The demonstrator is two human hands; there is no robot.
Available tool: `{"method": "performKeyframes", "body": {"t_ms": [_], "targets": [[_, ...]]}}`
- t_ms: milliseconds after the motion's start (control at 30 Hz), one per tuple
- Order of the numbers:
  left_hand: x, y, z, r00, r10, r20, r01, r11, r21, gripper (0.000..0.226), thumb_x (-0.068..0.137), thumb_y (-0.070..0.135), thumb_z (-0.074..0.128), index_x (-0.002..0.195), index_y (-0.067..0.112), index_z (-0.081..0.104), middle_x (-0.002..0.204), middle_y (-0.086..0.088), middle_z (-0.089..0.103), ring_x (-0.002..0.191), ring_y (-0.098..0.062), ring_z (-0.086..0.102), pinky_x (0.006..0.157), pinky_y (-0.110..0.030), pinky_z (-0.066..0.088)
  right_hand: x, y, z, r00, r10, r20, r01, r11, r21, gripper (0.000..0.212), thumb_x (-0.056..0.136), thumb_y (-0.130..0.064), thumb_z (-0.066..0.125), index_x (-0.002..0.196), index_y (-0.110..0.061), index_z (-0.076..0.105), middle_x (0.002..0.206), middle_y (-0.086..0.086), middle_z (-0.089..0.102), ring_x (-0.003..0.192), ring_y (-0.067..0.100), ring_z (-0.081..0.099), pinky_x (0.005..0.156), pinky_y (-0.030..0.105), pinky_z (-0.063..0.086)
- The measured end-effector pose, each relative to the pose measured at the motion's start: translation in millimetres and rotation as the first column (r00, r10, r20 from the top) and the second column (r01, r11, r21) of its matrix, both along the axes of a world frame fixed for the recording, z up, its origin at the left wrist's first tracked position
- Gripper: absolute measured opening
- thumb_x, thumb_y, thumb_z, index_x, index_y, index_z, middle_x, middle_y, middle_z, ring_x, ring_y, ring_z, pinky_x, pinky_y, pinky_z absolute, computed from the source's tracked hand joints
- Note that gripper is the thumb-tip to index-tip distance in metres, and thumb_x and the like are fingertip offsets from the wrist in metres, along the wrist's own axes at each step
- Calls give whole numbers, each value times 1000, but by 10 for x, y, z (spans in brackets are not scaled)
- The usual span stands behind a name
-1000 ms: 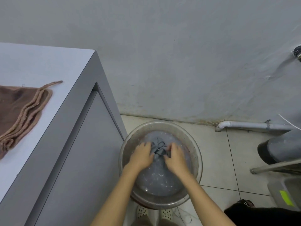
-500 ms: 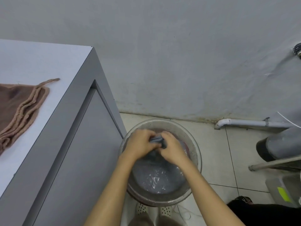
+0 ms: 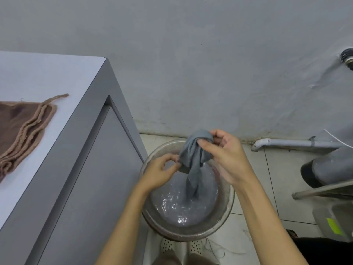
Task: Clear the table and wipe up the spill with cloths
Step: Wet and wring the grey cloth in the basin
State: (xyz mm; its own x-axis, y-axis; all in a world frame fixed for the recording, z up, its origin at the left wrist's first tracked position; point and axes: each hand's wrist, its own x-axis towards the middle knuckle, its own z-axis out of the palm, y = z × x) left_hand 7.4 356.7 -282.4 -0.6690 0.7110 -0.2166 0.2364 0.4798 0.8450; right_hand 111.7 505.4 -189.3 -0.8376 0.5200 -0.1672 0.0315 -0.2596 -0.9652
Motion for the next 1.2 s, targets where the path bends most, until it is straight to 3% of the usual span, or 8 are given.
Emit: {"method": "performKeyframes", "body": {"t_ms": [133, 267, 400, 567, 667, 800, 1033, 1200], "targets": [[-34, 211, 367, 823, 296, 484, -489, 803, 340, 22, 91, 4, 38, 75, 14, 49, 60, 3, 47, 61, -15, 46, 70, -38, 42, 32, 38, -5, 1000, 14, 13, -15, 998, 65, 4, 89, -4, 59, 91, -7, 61, 81, 3, 63, 75, 8, 60, 67, 21, 52], [-87, 238, 495, 880, 398, 260, -472, 792, 386, 18, 99, 16, 41, 81, 20, 46, 52, 14, 45, 48, 3, 38, 54, -21, 34, 50, 39, -495, 947, 54, 316, -186, 896, 402, 9, 89, -17, 62, 95, -12, 66, 90, 4, 69, 84, 18, 64, 76, 38, 51], [36, 165, 10, 982, 165, -92, -168, 985, -25, 15, 95, 35, 49, 106, 24, 52, 70, 13, 56, 66, -5, 51, 61, -24, 39, 24, -105, -1140, 740, 8, 672, -482, 704, 522, 15, 90, -21, 58, 91, -7, 64, 104, 13, 62, 93, 28, 58, 83, 35, 47], [293, 82, -651, 960, -233, -157, 114, 834, -539, 57, 90, 20, 55, 139, 10, 28, 135, -13, 37, 124, -26, 37, 102, -35, 33, 98, -357, -1502, 638, 73, 766, -663, 559, 499, 34, 93, -13, 49, 125, -16, 60, 145, 7, 29, 133, 30, 28, 109, 45, 31], [419, 151, -708, 934, -297, -200, 101, 754, -650, 71, 87, 11, 57, 144, 7, 13, 137, -17, 24, 128, -31, 27, 106, -36, 31, 121, -405, -1455, 536, 36, 843, -771, 427, 472, 35, 92, -16, 52, 127, -18, 56, 154, 5, 13, 140, 29, 15, 113, 52, 22], [301, 194, -518, 952, -249, -181, 108, 820, -562, 40, 86, 2, 51, 123, 11, 39, 123, -15, 44, 111, -31, 47, 91, -37, 43, 148, -390, -1345, 395, 92, 914, -859, 388, 333, 43, 94, -28, 51, 136, -19, 46, 159, 4, 1, 145, 25, 7, 111, 61, 9], [38, 226, 371, 982, 6, -190, -6, 1000, -3, 27, 69, 38, 81, 77, 21, 61, 55, 14, 52, 52, 5, 44, 51, -9, 34, 53, -269, -839, 885, 128, 448, -314, 874, 370, 26, 81, -17, 70, 106, -14, 63, 88, -2, 66, 87, 12, 63, 82, 24, 50], [-62, 22, 320, 986, -95, 140, 91, 995, 33, 55, 55, 58, 81, 97, 28, 64, 97, 7, 69, 90, -8, 64, 83, -28, 52, 18, -110, -366, 954, 157, 256, -230, 931, 284, 10, 83, -1, 66, 88, -10, 69, 87, 11, 72, 84, 22, 67, 78, 35, 53]]}}
